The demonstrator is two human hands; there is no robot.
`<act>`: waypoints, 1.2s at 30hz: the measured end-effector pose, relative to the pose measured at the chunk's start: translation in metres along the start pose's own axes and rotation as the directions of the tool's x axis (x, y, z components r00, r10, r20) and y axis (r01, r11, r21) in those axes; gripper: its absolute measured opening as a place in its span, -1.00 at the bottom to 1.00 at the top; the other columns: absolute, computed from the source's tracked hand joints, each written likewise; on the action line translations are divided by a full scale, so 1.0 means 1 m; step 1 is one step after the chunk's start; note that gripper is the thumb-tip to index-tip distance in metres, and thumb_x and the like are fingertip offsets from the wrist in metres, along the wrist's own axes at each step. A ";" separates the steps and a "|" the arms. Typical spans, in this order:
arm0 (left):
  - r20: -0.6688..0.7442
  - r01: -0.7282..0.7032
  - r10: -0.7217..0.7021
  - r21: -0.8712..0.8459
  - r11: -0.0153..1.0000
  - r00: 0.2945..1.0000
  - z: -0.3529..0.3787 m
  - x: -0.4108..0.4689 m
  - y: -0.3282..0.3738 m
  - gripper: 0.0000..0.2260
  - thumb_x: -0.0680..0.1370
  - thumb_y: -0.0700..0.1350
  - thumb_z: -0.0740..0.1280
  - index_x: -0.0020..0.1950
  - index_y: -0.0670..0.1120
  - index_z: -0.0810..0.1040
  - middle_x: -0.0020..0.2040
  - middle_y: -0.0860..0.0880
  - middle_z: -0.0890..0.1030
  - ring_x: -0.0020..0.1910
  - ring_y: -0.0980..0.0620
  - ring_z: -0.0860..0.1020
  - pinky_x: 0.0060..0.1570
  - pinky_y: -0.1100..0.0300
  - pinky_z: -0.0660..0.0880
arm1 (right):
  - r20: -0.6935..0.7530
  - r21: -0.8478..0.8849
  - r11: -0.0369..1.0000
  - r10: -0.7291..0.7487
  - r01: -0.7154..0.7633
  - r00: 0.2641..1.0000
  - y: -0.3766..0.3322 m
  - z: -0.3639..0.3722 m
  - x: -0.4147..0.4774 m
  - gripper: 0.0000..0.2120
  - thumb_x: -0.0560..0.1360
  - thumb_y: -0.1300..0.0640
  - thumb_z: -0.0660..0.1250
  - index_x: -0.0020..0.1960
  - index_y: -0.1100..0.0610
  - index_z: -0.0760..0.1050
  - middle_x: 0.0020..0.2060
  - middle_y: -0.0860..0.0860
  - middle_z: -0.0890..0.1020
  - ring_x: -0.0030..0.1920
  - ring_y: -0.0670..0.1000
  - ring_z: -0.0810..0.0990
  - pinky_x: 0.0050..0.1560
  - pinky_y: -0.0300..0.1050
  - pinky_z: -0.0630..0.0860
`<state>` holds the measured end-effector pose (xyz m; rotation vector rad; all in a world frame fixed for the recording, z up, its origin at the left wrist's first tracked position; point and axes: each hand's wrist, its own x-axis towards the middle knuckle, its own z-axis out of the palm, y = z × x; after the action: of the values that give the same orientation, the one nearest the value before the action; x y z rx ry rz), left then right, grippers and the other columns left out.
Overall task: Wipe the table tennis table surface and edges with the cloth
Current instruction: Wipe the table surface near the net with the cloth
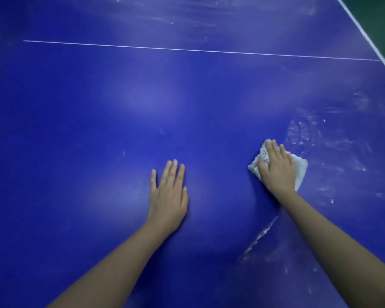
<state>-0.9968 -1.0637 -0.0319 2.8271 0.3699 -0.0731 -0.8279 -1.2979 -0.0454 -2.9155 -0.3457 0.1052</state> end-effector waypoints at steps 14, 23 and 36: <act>0.132 -0.068 0.055 0.098 0.993 0.990 -0.005 -0.112 -0.054 -0.50 0.51 -0.03 0.01 0.35 -0.17 0.46 0.35 -0.17 0.46 0.34 -0.17 0.42 0.24 -0.22 0.36 | 0.328 -0.024 0.696 -0.673 0.718 0.663 -0.096 0.019 -0.248 -0.36 0.46 -0.08 0.14 0.51 0.06 0.18 0.47 -0.04 0.27 0.47 0.01 0.22 0.42 0.00 0.09; 0.081 -0.075 0.068 0.091 0.993 0.994 0.004 -0.112 -0.057 -0.55 0.55 -0.07 0.13 0.44 -0.15 0.34 0.44 -0.17 0.35 0.45 -0.16 0.27 0.35 -0.22 0.21 | 0.005 0.002 0.955 0.298 -0.298 0.955 0.017 -0.003 -0.194 -0.49 0.60 0.00 0.00 0.51 0.15 0.13 0.50 0.09 0.20 0.51 0.10 0.11 0.48 0.02 0.01; 0.080 -0.070 0.062 0.110 0.991 0.995 0.003 -0.111 -0.055 -0.45 0.52 0.01 -0.07 0.43 -0.17 0.35 0.44 -0.19 0.34 0.44 -0.18 0.27 0.35 -0.22 0.19 | 0.209 -0.046 0.960 -0.259 0.275 0.943 -0.087 0.023 -0.274 -0.42 0.55 -0.06 0.01 0.54 0.05 0.07 0.50 -0.05 0.16 0.50 0.03 0.10 0.45 -0.04 -0.07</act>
<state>-1.1182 -1.0408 -0.0408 2.9345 0.2625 -0.1929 -1.1156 -1.2760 -0.0369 -2.9024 -0.7911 0.3542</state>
